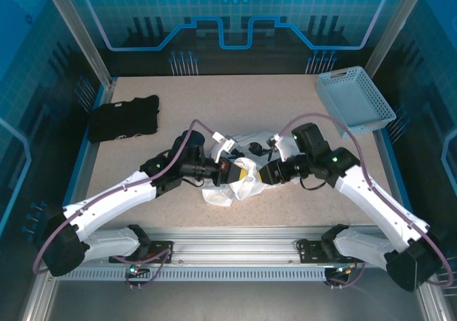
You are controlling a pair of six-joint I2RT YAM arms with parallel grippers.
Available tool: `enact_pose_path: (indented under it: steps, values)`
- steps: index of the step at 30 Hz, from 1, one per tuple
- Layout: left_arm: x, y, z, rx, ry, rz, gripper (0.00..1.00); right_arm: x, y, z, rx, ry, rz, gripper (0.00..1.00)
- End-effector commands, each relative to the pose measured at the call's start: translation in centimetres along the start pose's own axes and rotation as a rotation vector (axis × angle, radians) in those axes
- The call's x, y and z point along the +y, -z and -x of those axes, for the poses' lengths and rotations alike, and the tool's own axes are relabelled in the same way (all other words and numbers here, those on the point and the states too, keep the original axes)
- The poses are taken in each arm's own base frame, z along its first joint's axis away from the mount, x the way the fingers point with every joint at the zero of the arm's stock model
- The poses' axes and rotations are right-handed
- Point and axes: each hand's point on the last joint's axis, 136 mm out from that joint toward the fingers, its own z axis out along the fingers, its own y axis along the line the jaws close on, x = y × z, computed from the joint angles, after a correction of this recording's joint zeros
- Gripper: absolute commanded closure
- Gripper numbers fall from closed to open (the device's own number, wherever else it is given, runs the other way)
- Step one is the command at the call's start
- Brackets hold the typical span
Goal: Fold the inside-out t-shirt
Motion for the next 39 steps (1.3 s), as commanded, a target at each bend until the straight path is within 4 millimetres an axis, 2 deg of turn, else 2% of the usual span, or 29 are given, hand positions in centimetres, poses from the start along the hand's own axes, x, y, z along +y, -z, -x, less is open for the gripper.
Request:
enact_pose_path:
  steps: [1,6,10,13,16,23,35,39]
  values:
    - [0.3,-0.3,0.6,-0.022,0.012,0.007,1.00,0.8,-0.4,-1.0,-0.035,-0.047,0.071,0.52]
    - [0.2,-0.3,0.8,-0.026,0.006,0.001,1.00,0.2,-2.8,-1.7,-0.072,-0.061,0.126,0.50]
    - [0.1,-0.2,0.8,-0.026,0.001,0.004,1.00,-0.2,-4.3,-1.5,-0.081,-0.050,0.143,0.52]
    - [0.2,0.0,0.8,-0.029,-0.003,0.014,1.00,-0.1,-4.8,-1.2,-0.077,-0.040,0.162,0.58]
    - [0.4,0.1,0.7,-0.033,-0.005,0.025,1.00,0.3,-4.9,-1.0,-0.078,-0.025,0.180,0.72]
    - [0.9,0.1,0.6,-0.033,-0.013,0.047,1.00,0.7,-3.8,-0.8,-0.081,0.002,0.164,0.99]
    - [4.9,0.3,-0.1,-0.036,-0.006,0.244,1.00,3.4,0.1,-0.9,-0.046,0.024,0.236,1.00]
    - [6.0,0.4,-0.5,-0.036,0.000,0.288,1.00,3.7,1.7,0.0,-0.068,-0.011,0.281,1.00]
